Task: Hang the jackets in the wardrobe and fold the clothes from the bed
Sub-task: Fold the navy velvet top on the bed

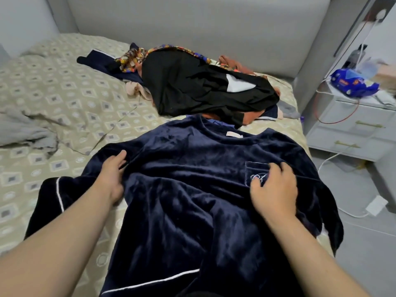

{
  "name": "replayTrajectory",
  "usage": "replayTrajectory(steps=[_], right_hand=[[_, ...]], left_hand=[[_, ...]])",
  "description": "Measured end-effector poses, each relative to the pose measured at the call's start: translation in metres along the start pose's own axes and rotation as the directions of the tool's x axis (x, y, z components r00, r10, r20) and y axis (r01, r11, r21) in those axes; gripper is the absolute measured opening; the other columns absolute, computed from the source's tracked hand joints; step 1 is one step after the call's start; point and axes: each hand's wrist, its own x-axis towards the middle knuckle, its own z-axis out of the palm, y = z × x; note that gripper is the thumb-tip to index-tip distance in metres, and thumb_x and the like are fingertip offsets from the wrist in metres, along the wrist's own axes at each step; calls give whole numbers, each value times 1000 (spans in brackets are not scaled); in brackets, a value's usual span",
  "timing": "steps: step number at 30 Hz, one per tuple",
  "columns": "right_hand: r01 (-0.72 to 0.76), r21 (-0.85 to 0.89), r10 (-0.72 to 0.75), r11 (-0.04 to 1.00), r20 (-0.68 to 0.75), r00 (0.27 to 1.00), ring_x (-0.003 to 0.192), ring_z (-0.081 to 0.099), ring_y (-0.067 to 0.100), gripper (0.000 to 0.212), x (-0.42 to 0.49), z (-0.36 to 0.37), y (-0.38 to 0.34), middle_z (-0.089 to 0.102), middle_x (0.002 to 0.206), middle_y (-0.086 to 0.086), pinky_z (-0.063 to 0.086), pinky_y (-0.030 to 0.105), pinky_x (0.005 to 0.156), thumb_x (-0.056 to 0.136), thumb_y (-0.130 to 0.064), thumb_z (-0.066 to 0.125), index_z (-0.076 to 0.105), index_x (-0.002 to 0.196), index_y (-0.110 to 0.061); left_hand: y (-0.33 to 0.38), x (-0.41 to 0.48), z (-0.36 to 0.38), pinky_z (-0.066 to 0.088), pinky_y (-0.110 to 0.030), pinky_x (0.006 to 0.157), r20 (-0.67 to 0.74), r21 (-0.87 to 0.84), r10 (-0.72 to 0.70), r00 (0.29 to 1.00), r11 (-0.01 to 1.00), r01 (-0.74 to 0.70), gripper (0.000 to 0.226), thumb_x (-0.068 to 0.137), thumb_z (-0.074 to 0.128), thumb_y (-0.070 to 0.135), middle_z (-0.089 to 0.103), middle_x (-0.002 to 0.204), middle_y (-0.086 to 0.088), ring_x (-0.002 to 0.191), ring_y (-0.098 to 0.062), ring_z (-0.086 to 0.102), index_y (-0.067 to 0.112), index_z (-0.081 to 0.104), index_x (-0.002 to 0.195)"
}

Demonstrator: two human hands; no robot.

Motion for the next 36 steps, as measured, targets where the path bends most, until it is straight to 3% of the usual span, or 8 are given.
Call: replayTrajectory(steps=[4,8,12,17,22,29,34,36], right_hand=[[448,106,-455,888,343,822,154,-1,23,68,-25,69,-73,4,167,6,7,39,125,99,-47,47,22,157,-22],[611,-26,-548,791,415,726,154,5,21,72,-42,120,-84,11,167,4,3,40,125,95,-60,27,19,158,-26],[602,-44,-540,797,395,743,153,12,20,79,-42,132,-83,18,165,4,6,40,124,87,-62,17,27,157,-26],[585,-73,-520,808,380,765,149,26,21,75,-42,134,-85,31,160,4,16,40,122,88,-61,22,39,152,-25],[579,-55,-520,814,375,767,150,23,19,76,-42,137,-83,28,162,2,15,40,123,88,-60,20,36,153,-25],[566,-90,-493,819,394,776,142,42,22,69,-42,130,-89,44,153,4,17,33,117,87,-55,32,51,145,-22],[555,-103,-470,825,420,776,139,46,23,65,-43,132,-86,50,149,5,16,34,114,88,-53,36,55,141,-20],[551,-110,-467,827,410,783,137,48,23,64,-43,130,-87,52,147,5,17,34,114,88,-53,37,57,139,-20]], left_hand=[[-3,-2,-4,53,-41,84,59,-85,-76,995,993,80,50,90,66,47,62,121,-9,111,-27,63,8,58,121],[-4,-3,1,53,-41,83,113,-178,-69,991,980,89,43,95,60,43,60,123,-12,111,-25,63,7,57,117],[0,9,15,52,-47,94,6,-243,-35,999,969,36,64,91,66,46,50,138,-3,127,-20,53,15,47,142],[8,37,33,46,-52,103,-109,-216,10,994,976,-33,130,45,89,53,41,153,-3,132,-29,50,37,19,154],[36,56,42,48,-57,99,-267,-346,13,964,932,-108,113,71,82,31,37,152,-2,129,-33,51,40,8,155],[119,53,6,55,-39,76,-155,-352,167,974,912,-212,28,92,52,17,69,108,-16,93,-35,67,4,62,115],[114,65,-30,52,-40,71,-235,-271,88,968,950,-152,23,97,47,20,68,115,-11,97,-30,63,9,63,109],[94,73,-42,52,-48,63,-348,-252,-19,937,965,-74,44,88,59,25,61,123,-8,99,-34,60,17,53,131]])
